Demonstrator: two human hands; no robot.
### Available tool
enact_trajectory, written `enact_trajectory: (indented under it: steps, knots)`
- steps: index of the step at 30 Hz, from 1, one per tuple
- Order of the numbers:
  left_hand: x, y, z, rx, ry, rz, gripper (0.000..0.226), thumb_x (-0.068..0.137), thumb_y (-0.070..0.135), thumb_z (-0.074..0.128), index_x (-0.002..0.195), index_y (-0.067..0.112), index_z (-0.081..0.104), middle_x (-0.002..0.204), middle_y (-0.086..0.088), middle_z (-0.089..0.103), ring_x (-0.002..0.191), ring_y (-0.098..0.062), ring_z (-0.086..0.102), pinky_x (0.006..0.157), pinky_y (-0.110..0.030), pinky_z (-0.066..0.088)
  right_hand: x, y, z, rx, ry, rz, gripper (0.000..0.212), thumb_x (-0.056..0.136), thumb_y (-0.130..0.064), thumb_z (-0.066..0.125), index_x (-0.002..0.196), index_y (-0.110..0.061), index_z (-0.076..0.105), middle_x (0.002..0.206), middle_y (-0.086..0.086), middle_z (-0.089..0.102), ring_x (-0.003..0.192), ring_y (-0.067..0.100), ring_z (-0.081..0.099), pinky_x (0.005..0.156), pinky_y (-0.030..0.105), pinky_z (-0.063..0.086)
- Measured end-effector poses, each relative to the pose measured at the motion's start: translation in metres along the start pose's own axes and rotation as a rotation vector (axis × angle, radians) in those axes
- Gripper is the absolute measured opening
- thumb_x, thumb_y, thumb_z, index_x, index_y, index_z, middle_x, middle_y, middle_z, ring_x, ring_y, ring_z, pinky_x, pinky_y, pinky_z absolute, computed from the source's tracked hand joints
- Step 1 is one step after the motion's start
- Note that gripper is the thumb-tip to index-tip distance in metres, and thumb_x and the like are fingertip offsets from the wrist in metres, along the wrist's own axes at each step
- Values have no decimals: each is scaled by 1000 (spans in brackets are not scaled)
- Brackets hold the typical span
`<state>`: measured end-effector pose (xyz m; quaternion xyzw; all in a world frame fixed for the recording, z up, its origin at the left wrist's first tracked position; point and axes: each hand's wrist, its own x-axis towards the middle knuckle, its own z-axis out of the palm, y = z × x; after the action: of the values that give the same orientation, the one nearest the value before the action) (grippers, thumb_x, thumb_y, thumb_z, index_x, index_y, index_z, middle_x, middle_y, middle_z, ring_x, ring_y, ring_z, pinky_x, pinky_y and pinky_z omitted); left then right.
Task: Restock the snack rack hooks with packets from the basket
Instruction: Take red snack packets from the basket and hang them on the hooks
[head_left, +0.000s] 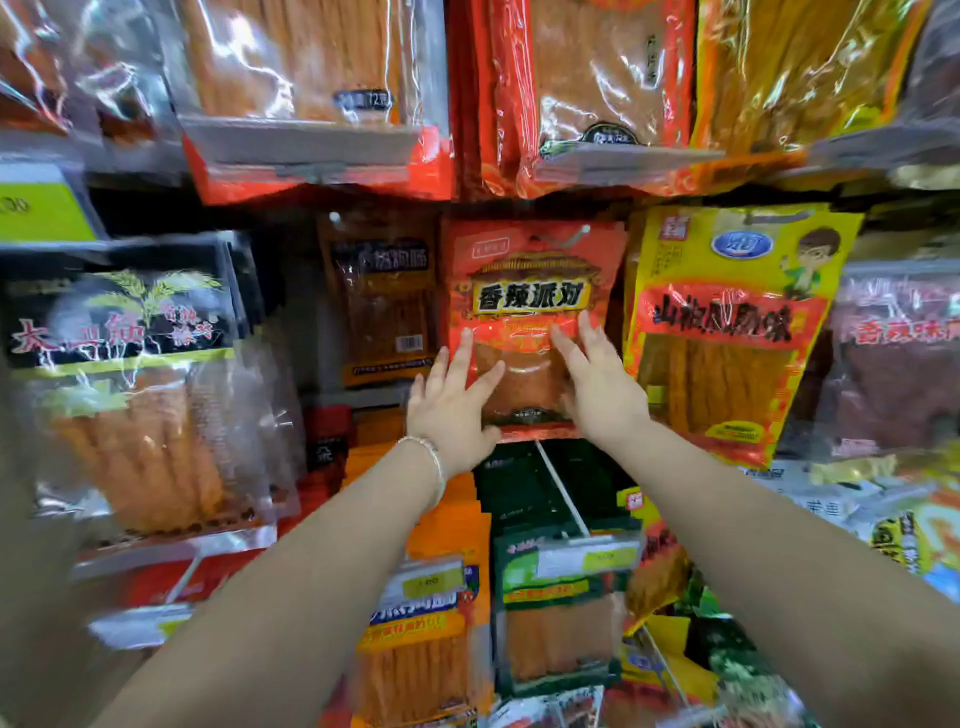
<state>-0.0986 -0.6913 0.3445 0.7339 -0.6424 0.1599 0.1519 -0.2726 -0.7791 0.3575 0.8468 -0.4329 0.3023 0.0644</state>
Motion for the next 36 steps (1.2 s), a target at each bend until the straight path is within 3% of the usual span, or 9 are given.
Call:
enact_trajectory:
  steps: [5,9,15,18,21,26,30,33,36]
  knots:
    - [-10,8,-20,-169,-34,9,65,82,39,56,142,39,33,159,3,-9,146,-28,-1,115,-53,13,-10,-11,-32,140,-67,96,58,90,-23,57,144,-22,37,154,7,28,134,26,39,100,38,43]
    - [-56,23,-39,-454,31,16,53,84,29,59,136,28,47,156,-8,21,143,-24,19,116,-35,18,-61,-22,-52,322,-30,127,40,84,-22,63,124,-19,58,124,4,62,112,26,58,92,35,46]
    - [-222,43,-27,-805,177,-31,30,80,15,55,107,11,66,111,-4,57,107,-12,49,94,-4,27,-205,-43,-27,721,-181,227,20,85,-4,61,99,-17,57,84,-1,57,84,20,57,88,42,46]
    - [-341,57,19,-917,-30,-310,27,86,-8,54,109,2,63,99,-9,58,86,-14,51,74,-11,38,-314,-56,5,759,-420,316,23,85,-3,63,106,-11,59,88,4,60,84,21,56,85,32,46]
    - [-460,72,54,-1030,-287,-666,27,88,-14,49,113,-10,58,94,-18,55,68,-10,47,56,-7,36,-426,-72,32,796,-673,454,26,84,5,63,110,4,58,78,5,52,73,18,49,60,6,38]
    - [-648,97,64,-1058,-595,-1122,14,92,1,54,95,15,59,95,-6,57,83,-15,52,68,-21,42,-567,-98,52,731,-1215,661,15,91,-4,57,105,-9,56,92,13,56,60,14,46,52,22,33]
    - [-741,99,54,-930,-751,-1341,24,93,14,54,115,12,62,116,-11,61,106,-25,57,86,-24,42,-632,-122,49,677,-1499,860,8,91,-14,57,85,-19,57,77,3,62,63,14,57,59,22,41]
    - [-780,82,49,-886,-695,-1457,25,93,18,53,115,14,64,121,-9,61,107,-23,56,89,-22,41,-657,-142,58,608,-1658,764,21,90,-6,55,70,-13,55,65,5,53,55,14,53,56,21,39]
    - [-804,54,42,-1027,-474,-1705,20,94,10,51,110,7,63,88,-12,64,68,-18,56,55,-18,47,-654,-176,74,522,-1691,636,7,88,-2,57,83,-8,59,72,3,55,61,11,55,51,14,46]
